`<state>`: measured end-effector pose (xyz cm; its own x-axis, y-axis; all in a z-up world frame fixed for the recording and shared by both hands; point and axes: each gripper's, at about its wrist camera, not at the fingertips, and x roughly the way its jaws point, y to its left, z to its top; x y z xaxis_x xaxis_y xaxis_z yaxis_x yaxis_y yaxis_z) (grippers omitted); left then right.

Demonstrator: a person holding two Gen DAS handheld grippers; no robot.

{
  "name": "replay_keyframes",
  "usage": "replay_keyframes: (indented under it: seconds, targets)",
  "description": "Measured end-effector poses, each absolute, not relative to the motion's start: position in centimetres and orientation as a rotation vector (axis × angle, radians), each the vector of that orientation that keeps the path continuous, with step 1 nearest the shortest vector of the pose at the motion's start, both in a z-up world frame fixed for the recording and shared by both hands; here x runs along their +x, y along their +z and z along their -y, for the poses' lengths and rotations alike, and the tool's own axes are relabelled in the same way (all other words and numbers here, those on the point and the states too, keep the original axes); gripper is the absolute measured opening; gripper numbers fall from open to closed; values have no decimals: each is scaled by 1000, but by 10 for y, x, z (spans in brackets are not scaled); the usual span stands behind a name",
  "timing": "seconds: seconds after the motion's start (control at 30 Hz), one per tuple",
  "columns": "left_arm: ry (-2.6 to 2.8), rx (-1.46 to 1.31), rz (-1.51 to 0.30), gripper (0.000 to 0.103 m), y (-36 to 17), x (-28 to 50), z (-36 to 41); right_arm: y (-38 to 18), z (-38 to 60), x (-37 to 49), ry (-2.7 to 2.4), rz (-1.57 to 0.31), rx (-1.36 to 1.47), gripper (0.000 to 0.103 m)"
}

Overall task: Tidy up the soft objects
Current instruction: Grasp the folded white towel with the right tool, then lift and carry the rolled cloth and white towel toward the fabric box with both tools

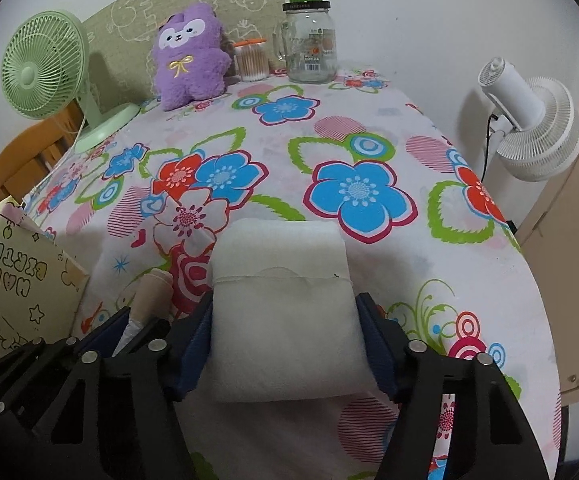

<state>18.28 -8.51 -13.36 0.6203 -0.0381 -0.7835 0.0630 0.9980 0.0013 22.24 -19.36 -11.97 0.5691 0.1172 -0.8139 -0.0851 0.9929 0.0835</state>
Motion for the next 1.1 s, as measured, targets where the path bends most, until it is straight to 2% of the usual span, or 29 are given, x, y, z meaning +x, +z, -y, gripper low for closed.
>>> replay_keyframes:
  seconds: [0.07, 0.37, 1.1]
  targets:
    - [-58, 31, -898, 16, -133, 183, 85, -119, 194, 222, 120, -960, 37, 64]
    - [-74, 37, -904, 15, -132, 178, 89, -114, 196, 210, 110, -954, 39, 59]
    - [-119, 44, -853, 15, -112, 134, 93, -89, 201, 160, 63, -890, 44, 59]
